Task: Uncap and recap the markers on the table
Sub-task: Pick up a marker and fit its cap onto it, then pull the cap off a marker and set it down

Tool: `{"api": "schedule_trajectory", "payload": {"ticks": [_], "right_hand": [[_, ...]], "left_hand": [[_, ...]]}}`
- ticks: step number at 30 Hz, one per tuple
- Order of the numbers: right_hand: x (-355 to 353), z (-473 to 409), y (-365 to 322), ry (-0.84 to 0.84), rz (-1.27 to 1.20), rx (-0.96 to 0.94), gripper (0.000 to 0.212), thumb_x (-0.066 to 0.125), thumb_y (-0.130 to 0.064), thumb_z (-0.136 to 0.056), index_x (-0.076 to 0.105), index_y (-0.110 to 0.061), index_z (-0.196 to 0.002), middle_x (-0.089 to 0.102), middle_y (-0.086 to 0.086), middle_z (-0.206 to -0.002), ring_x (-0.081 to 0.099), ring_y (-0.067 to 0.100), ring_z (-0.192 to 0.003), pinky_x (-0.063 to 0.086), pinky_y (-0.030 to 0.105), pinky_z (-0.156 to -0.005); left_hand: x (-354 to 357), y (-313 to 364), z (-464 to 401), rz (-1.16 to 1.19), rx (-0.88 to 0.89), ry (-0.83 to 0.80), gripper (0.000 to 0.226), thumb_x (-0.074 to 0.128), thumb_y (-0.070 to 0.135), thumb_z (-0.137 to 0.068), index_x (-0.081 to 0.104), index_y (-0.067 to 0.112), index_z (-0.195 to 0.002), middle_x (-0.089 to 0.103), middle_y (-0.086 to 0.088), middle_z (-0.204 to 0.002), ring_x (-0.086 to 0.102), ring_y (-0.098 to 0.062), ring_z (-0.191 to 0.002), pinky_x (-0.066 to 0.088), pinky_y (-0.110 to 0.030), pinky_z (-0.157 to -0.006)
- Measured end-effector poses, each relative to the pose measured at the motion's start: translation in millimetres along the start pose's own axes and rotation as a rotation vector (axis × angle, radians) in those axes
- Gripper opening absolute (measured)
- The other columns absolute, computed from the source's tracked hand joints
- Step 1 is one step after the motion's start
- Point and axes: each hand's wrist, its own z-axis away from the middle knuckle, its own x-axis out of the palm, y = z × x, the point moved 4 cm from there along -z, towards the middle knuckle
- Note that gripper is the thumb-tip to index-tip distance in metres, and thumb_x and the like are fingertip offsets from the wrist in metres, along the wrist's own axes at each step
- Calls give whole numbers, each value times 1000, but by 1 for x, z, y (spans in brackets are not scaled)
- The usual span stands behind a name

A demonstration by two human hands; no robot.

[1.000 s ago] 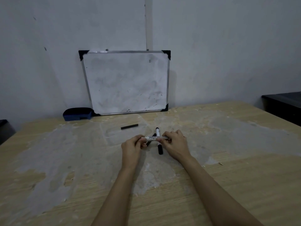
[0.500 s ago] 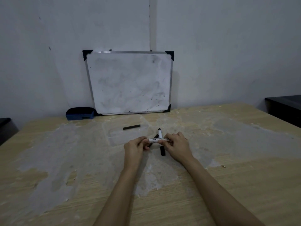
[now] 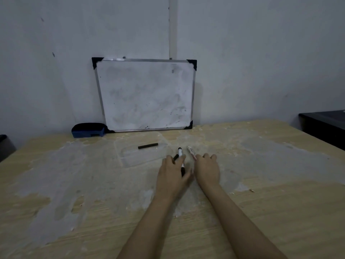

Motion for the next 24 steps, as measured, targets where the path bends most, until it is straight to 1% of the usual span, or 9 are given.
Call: {"api": "schedule_trajectory", "payload": {"ticks": [3, 6, 8, 10, 13, 17, 20, 22, 24], "right_hand": [[1, 0, -4, -29, -17, -90, 29, 36, -15, -95, 53, -5, -116, 56, 19, -118, 43, 34, -114, 43, 39, -86], [1, 0, -3, -29, -60, -140, 34, 36, -27, -96, 55, -7, -117, 59, 20, -114, 44, 33, -109, 43, 40, -83], [0, 1, -3, -19, -144, -157, 37, 36, -30, -97, 53, -11, -122, 60, 19, -114, 43, 33, -110, 43, 40, -83], [-4, 0, -2, 69, -286, -135, 39, 38, -34, -95, 54, -10, -123, 60, 19, -115, 41, 34, -112, 41, 40, -87], [-13, 0, -2, 199, -564, -67, 34, 46, -33, -93, 60, -10, -112, 60, 14, -113, 38, 29, -113, 36, 31, -87], [-12, 1, -21, -15, -732, -125, 40, 50, -41, -89, 58, -12, -114, 59, 6, -110, 42, 16, -110, 36, 23, -83], [-23, 3, -34, -34, -893, -132, 28, 49, -27, -92, 56, -7, -110, 63, 15, -105, 59, 19, -88, 51, 18, -67], [-36, 2, -33, 103, -750, -182, 24, 49, -19, -92, 56, -8, -113, 66, 15, -103, 59, 26, -90, 51, 34, -79], [-44, 1, -29, 231, -502, -235, 26, 49, -19, -91, 58, -14, -115, 66, 12, -103, 52, 30, -103, 36, 47, -98]], "left_hand": [[14, 3, 3, -135, -1, -98, 42, 39, 27, -93, 36, 14, -133, 48, -19, -122, 42, -30, -110, 44, -35, -85], [11, 1, 3, -50, -33, -54, 52, 36, 18, -95, 18, 17, -143, 50, -20, -123, 46, -32, -110, 45, -37, -86], [1, -1, 3, 59, -47, 55, 41, 40, 15, -94, 35, 9, -134, 56, -19, -116, 51, -31, -103, 44, -34, -77], [-10, -5, 3, 244, -95, 178, 20, 43, 11, -92, 50, 4, -109, 61, -16, -101, 55, -27, -88, 41, -29, -66], [-19, -13, 3, 523, -211, 296, 2, 49, 9, -90, 51, 8, -89, 61, -4, -86, 56, -18, -77, 41, -18, -58], [-14, -4, 4, 669, -148, 244, 3, 52, 13, -90, 52, 16, -90, 59, 8, -82, 57, -4, -76, 46, -2, -64], [-15, 4, 5, 715, -127, 229, 10, 51, 16, -91, 49, 13, -100, 59, 2, -92, 55, 4, -77, 46, 0, -65], [-24, 1, 5, 767, -166, 309, 20, 47, 20, -92, 46, 11, -109, 55, 1, -99, 54, -1, -81, 45, -2, -67], [-35, -6, 4, 851, -197, 393, 30, 41, 25, -94, 42, 10, -119, 53, 2, -101, 54, -9, -88, 44, -3, -70]]}}
